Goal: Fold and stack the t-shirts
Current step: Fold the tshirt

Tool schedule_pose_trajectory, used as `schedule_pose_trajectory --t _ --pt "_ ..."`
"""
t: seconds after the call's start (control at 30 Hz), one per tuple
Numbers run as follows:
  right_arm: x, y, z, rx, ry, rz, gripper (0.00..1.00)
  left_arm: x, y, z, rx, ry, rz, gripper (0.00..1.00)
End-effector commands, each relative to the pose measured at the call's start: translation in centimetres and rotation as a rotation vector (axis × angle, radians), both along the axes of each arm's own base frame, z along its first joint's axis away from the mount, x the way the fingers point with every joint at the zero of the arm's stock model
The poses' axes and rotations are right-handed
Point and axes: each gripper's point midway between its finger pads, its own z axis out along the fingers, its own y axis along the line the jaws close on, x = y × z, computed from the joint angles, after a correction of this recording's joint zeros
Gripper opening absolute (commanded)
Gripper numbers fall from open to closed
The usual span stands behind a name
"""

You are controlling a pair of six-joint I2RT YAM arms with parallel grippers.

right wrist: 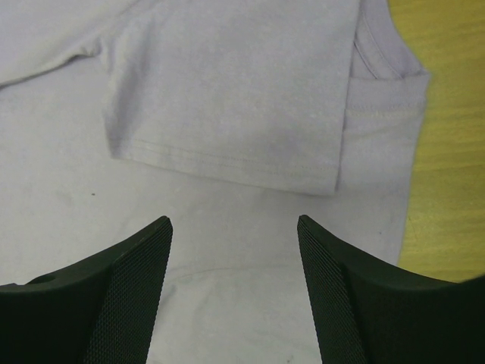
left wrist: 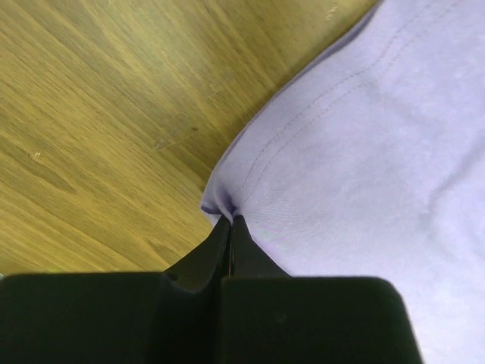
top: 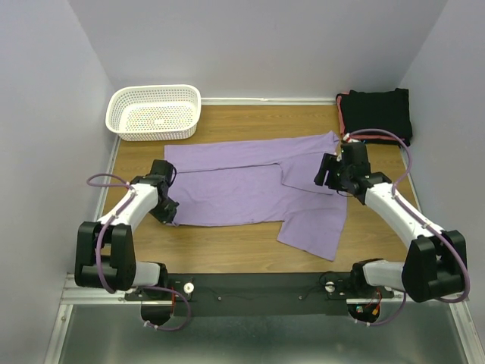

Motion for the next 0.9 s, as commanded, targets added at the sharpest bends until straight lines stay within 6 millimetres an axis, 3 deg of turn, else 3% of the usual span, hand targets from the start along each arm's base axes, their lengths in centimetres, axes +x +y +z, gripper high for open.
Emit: schedule_pose_trajectory --t 0.0,0.23,0.33,0.47,0.87 --pt "-1.6 -1.5 -1.3 -0.036 0.052 -0.085 0.76 0.7 -0.2 0.9 -0.004 -0.059 -0.053 0.0" --pt "-5.7 -5.8 -6.2 -0.021 0.253 -0.266 0.73 2.6 -0.3 2.6 0.007 -0.176 -0.138 0.0" --pt "-6.6 -8.0 -6.5 -0.034 0.278 -0.363 0.72 3.1 0.0 3.0 0.032 -0.2 -0.178 0.0" --pt "-7.2 -9.3 -6.8 -0.054 0.31 -0.416 0.71 3.5 -0.3 3.3 0.023 -0.235 -0.217 0.0" --pt "-8.2 -9.6 -8.7 -0.028 0.371 -0.468 0.6 3.7 -1.0 2.8 -0.014 -0.274 -0.249 0.0"
